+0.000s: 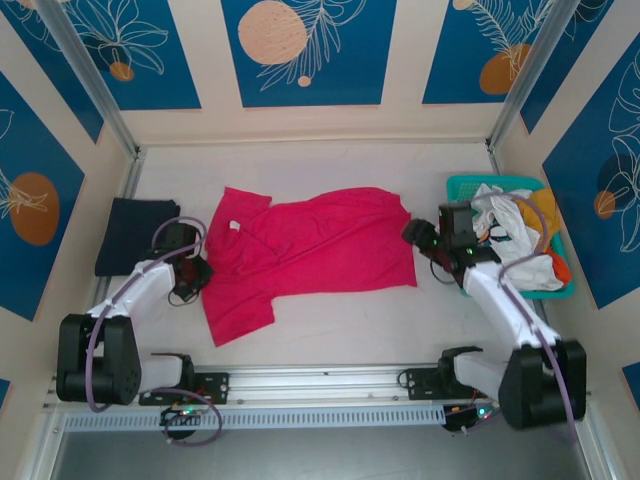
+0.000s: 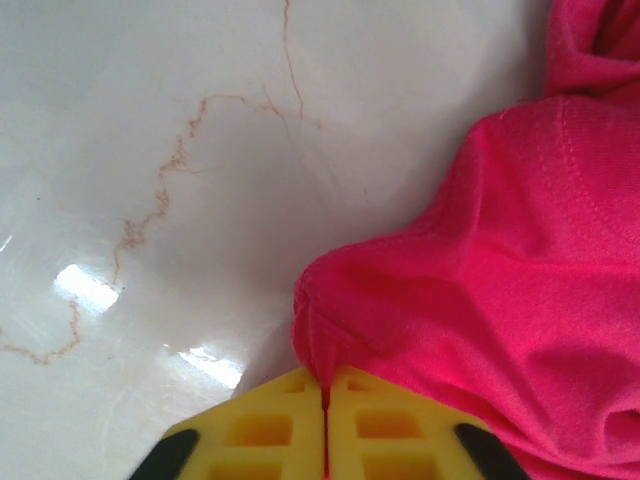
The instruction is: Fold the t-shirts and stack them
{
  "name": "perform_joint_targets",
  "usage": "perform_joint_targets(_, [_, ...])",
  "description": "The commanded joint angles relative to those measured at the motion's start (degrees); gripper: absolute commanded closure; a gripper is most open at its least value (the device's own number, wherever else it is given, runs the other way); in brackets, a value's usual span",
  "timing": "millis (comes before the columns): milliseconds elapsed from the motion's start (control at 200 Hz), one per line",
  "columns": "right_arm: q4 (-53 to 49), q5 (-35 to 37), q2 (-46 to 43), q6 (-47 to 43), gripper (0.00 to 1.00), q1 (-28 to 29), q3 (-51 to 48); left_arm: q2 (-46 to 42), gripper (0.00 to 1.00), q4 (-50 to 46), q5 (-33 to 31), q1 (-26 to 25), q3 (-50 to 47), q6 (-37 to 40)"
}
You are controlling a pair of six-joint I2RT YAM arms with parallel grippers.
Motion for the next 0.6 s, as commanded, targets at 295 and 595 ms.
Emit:
perform_joint_targets(295, [-11.5, -2.1, -12.1, 7.7, 0.34, -0.5, -12.2, -7.2, 0.43, -7.0, 2.7, -0.6, -2.9, -7.6])
perform_joint_targets(595, [-10.2, -2.0, -8.5, 6.3, 0.35, 0.0, -10.1, -1.2, 0.56, -5.3, 5.7, -2.4, -2.4, -11.4])
